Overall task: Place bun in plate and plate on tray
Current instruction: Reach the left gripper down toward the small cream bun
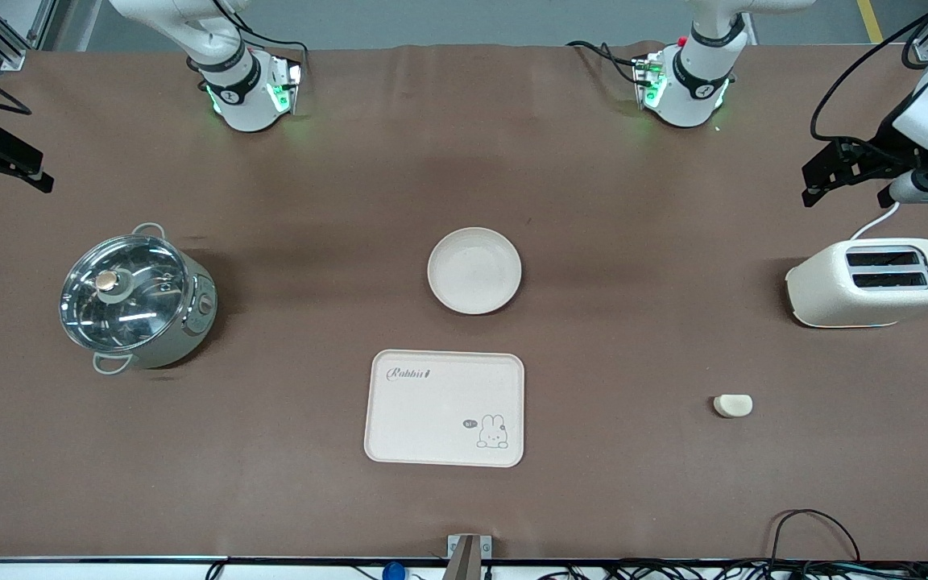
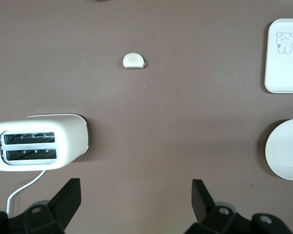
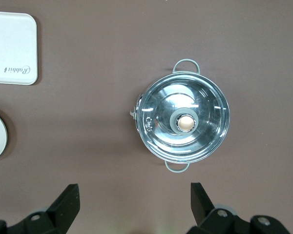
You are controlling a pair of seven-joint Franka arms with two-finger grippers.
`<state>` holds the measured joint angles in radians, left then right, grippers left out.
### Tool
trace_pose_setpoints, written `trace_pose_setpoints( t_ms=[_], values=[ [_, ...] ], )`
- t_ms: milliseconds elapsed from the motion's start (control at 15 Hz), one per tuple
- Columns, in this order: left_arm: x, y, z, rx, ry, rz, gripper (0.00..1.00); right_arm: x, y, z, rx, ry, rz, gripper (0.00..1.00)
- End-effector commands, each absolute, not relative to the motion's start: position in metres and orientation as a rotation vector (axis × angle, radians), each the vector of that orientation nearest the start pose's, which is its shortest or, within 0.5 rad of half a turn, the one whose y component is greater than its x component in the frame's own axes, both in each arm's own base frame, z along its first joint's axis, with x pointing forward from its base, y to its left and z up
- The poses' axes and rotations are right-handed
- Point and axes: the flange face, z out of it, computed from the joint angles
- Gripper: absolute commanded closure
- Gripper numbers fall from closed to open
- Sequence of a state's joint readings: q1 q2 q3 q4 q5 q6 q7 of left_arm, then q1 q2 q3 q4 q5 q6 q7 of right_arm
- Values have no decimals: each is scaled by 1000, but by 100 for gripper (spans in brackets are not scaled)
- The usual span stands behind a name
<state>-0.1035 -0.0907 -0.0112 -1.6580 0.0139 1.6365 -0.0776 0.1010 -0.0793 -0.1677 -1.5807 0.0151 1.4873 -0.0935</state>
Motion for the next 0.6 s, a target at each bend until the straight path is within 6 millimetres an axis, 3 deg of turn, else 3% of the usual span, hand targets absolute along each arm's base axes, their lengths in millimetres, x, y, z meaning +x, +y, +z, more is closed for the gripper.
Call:
trace_pose_setpoints(
  t_ms=[0, 133, 267, 400, 533],
  values=[
    [540, -59, 643, -3138, 74, -54, 0, 510, -35, 659, -3127, -54, 5, 0],
    [540, -60, 645, -3126, 52, -62, 0, 510, -33, 659, -3125, -54, 7, 0],
    [544, -56, 634, -3116, 64, -30, 0, 510, -31, 662, -3121, -62, -3, 0],
    [566, -41, 595, -3101, 33, 74, 0, 512, -23, 662, -3117, -76, -10, 0],
    [596, -49, 541, -3092, 49, 147, 0, 514, -18, 662, -3116, -95, -19, 0]
  ],
)
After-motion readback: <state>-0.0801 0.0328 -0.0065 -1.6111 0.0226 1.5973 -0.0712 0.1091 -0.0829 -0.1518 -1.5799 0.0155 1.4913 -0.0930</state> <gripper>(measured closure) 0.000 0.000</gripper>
